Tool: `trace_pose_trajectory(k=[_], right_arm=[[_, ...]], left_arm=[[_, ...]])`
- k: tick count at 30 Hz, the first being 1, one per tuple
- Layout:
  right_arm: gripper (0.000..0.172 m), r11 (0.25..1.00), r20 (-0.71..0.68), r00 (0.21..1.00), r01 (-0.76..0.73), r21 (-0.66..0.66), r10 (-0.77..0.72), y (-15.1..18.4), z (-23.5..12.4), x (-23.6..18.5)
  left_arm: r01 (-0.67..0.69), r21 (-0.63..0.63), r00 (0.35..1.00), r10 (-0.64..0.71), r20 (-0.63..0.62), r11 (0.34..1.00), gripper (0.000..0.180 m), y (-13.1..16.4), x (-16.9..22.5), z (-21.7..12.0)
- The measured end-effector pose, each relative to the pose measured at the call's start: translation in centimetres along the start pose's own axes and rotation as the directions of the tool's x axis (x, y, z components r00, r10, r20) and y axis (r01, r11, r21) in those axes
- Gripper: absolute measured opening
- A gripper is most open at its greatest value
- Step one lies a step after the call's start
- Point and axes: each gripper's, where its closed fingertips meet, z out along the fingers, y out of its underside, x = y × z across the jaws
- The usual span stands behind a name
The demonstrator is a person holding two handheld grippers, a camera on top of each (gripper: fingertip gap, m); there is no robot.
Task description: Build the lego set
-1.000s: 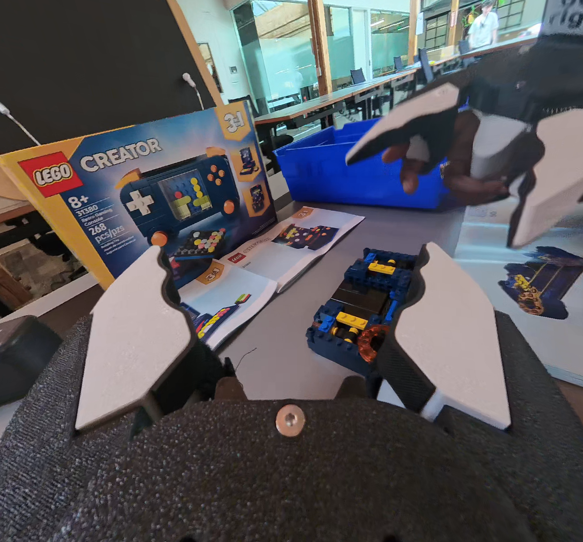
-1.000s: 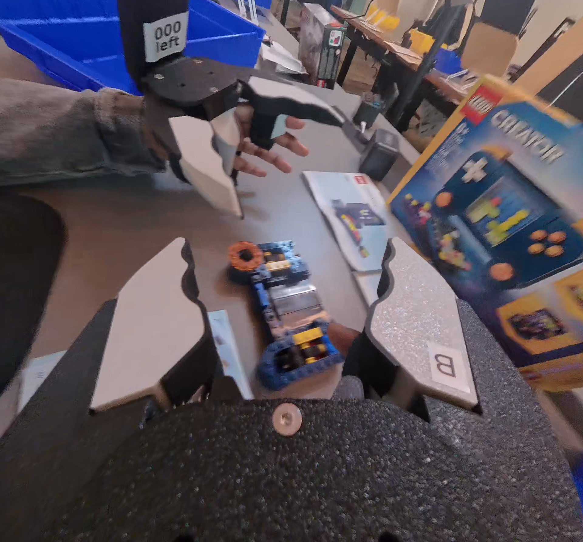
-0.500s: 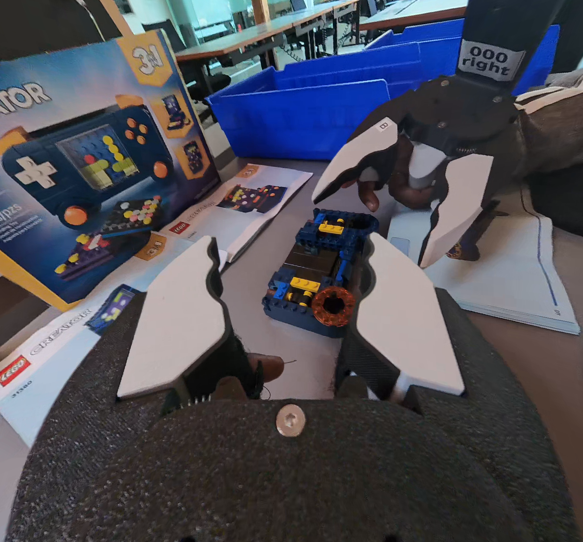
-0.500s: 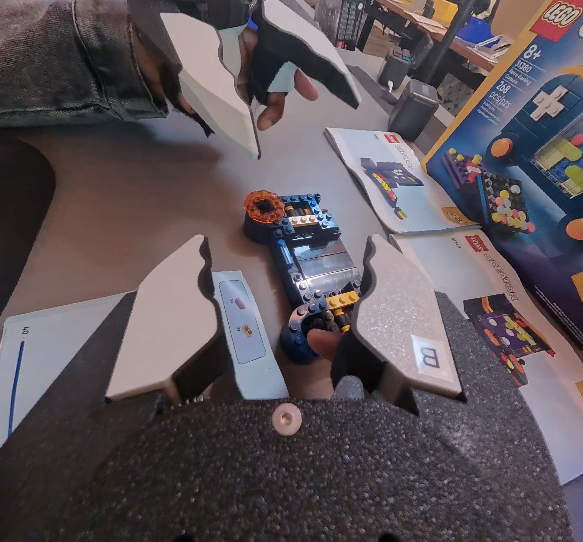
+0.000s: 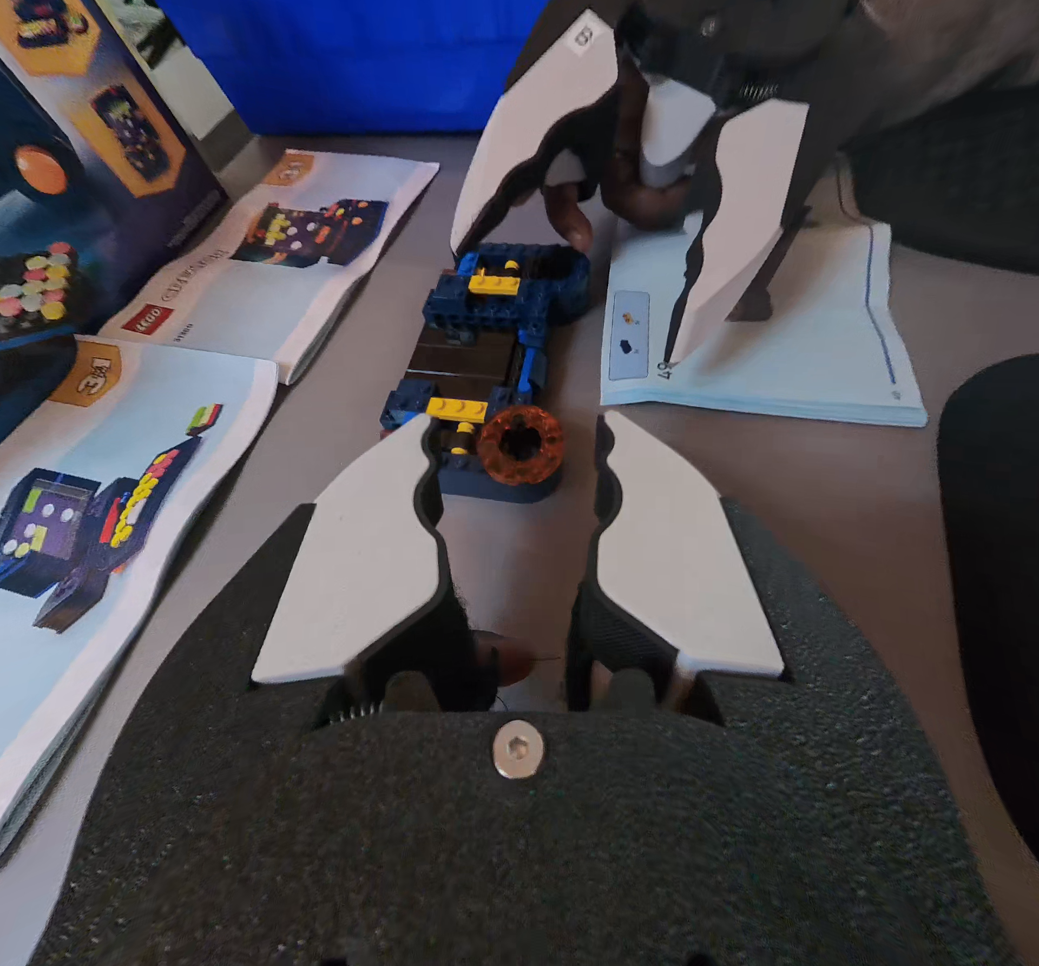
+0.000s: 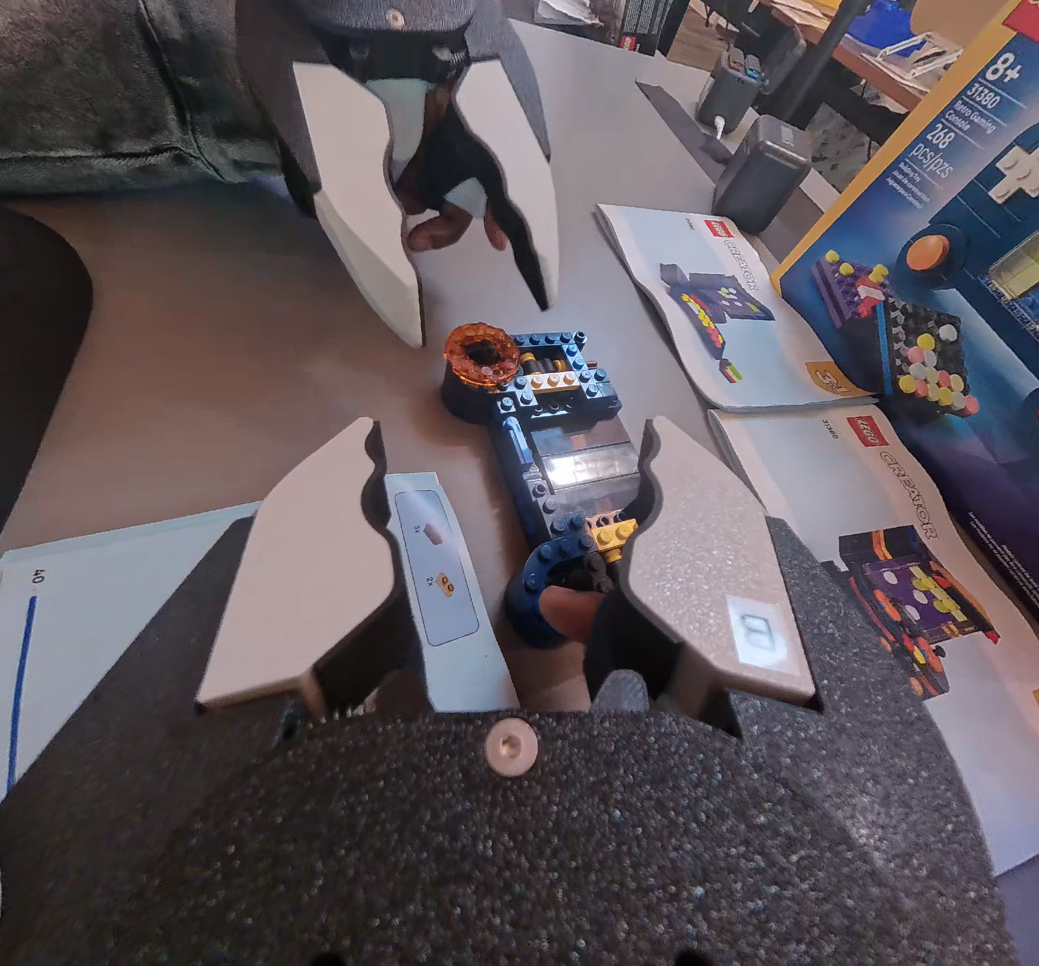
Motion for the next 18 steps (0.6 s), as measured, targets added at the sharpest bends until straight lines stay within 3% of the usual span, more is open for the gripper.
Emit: trace_pose_trajectory(k=[16,18], right_arm=[[0.083,1.0,0.032,0.999,0.012,-0.01,-0.012,0.1,0.1,-0.4],[0.071,0.999,0.084,0.996,0.032,-0.036,-0.028,0.2,-0.1,-1.0]], left_arm=[[-0.007,-0.074,1.0,0.006,-0.007,0.997,0.031,1.3,0.1,0.7],[-0.008,-0.072,1.0,0.008,-0.005,0.997,0.031,1.3,0.1,0.7]])
